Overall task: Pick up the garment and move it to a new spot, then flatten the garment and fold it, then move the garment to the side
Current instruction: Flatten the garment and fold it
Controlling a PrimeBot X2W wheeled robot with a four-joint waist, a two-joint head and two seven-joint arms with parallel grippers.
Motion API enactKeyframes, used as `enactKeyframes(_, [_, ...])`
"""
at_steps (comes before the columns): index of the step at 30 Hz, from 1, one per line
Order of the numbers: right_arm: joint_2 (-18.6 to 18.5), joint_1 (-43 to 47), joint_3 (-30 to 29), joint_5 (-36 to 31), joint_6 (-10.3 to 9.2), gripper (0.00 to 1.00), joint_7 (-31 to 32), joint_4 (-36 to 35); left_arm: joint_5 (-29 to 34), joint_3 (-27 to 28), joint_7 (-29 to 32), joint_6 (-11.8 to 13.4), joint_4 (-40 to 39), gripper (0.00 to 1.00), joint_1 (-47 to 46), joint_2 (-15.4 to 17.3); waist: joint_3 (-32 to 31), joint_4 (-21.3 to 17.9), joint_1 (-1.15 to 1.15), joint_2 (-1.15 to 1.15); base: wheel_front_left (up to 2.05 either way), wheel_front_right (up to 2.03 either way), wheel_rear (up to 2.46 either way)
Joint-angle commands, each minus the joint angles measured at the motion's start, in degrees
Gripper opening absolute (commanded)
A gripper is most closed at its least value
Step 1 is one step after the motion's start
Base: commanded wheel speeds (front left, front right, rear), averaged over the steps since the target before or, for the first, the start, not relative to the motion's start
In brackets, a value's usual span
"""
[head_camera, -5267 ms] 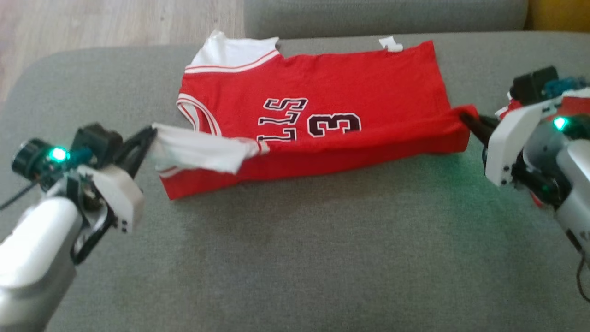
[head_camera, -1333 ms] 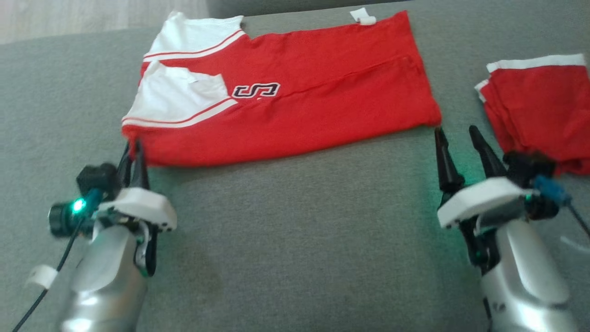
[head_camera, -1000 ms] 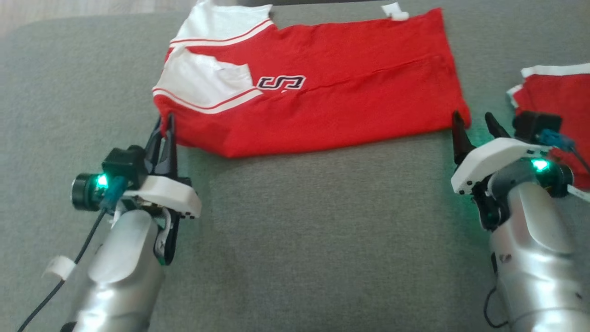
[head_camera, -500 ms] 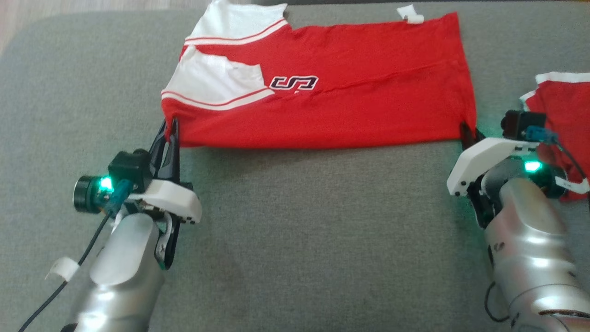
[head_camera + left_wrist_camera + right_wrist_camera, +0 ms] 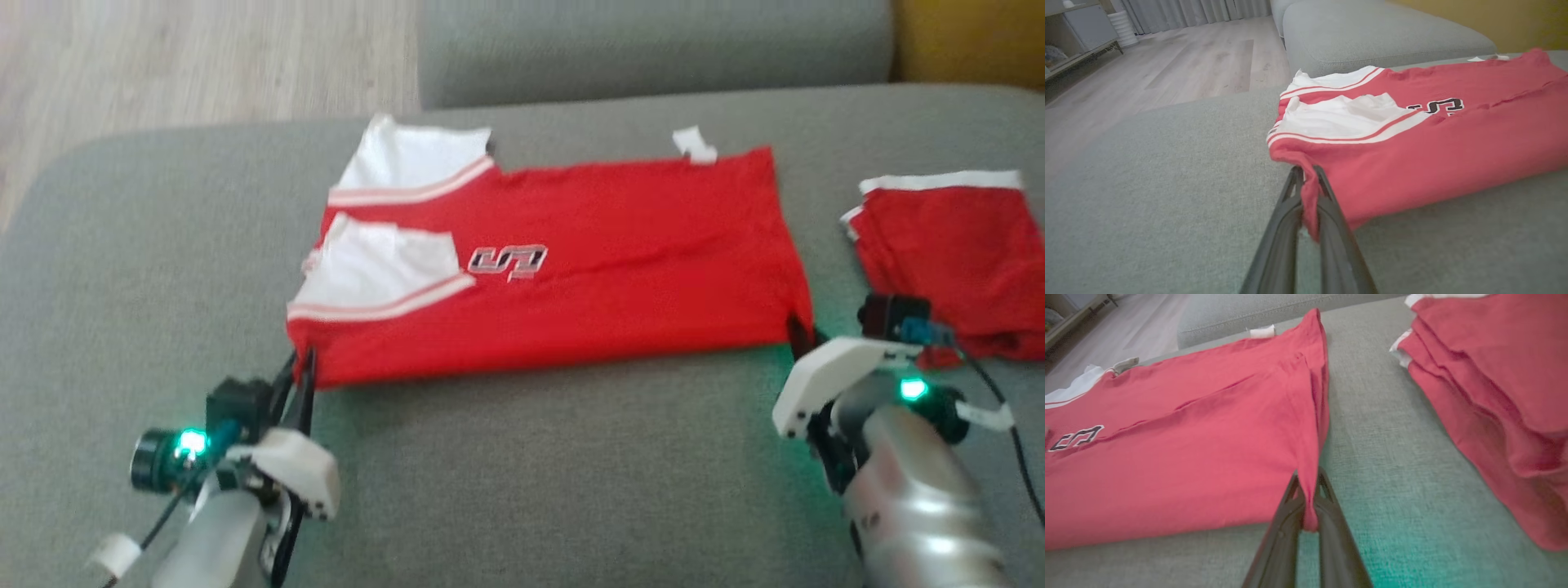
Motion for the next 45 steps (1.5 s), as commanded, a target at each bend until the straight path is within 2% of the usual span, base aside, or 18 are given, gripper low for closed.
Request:
enactKeyframes(1, [0.31,1.16,2.58,1.92,-0.05,0.00,0.86,-3.37,-0.63,1.52,0.71,0.18,-2.42,0.00,0.16,2.74,-2.70,-1.37,0.01,0.00,0.00,0.00,0.00])
enactKeyframes(4, [0.31,5.06,3.91,3.79,-0.05,0.00,3.16,-7.26,-0.78,0.87,2.46,0.39,-5.09,0.00,3.24,3.41,-4.11,-1.96,0.01,0.00,0.00,0.00,0.00])
enactKeyframes(8, [0.31,13.42,2.34,5.43,-0.05,0.00,7.92,-17.03,-0.07,-1.34,7.13,-0.24,-10.36,0.00,6.99,5.29,-4.63,-1.62,0.01,0.00,0.00,0.00,0.00])
enactKeyframes(18, [0.31,25.28,1.57,8.79,-0.05,0.00,14.42,-36.81,-0.40,-2.40,12.24,2.39,-19.58,0.00,11.79,5.97,-4.67,-1.86,0.01,0.00,0.00,0.00,0.00])
enactKeyframes(19, [0.31,25.99,1.51,8.67,-0.05,0.00,14.39,-38.50,-0.40,-2.39,12.42,2.68,-20.08,0.07,12.05,6.07,-4.62,-1.86,0.01,0.00,0.00,0.00,0.00])
enactKeyframes(20, [0.31,27.13,1.27,8.87,-0.05,1.00,14.19,-41.30,-0.23,-2.23,12.24,3.50,-21.09,1.00,12.32,6.22,-4.50,-1.78,0.01,0.00,0.00,0.00,0.00])
enactKeyframes(25, [0.31,28.04,1.30,10.24,-0.05,1.00,10.88,-46.79,-0.27,-1.14,9.82,5.16,-23.12,1.00,12.19,6.25,-4.04,-1.47,0.01,0.00,0.00,0.00,0.00])
enactKeyframes(30, [0.31,27.51,2.94,14.62,-0.05,1.00,0.76,-50.98,-1.89,2.75,0.39,6.62,-25.78,1.00,10.56,4.86,-3.68,-1.63,0.01,0.00,0.00,0.00,0.00])
enactKeyframes(35, [0.31,27.67,6.28,15.40,-0.05,1.00,-8.32,-51.35,-2.42,6.19,-3.09,7.06,-30.14,1.00,10.16,2.80,-2.89,-2.43,0.01,0.00,0.00,0.00,0.00])
enactKeyframes(40, [0.31,26.49,8.16,15.33,-0.05,1.00,-11.13,-50.33,0.09,8.56,-3.27,5.48,-34.78,1.00,10.00,1.76,-1.11,-3.88,0.01,0.00,0.00,0.00,0.00])
enactKeyframes(45, [0.31,24.29,8.82,15.60,-0.05,1.00,-11.98,-50.41,2.14,8.30,-3.09,1.95,-32.24,1.00,5.50,4.30,1.55,-5.77,0.01,0.00,0.00,0.00,0.00])
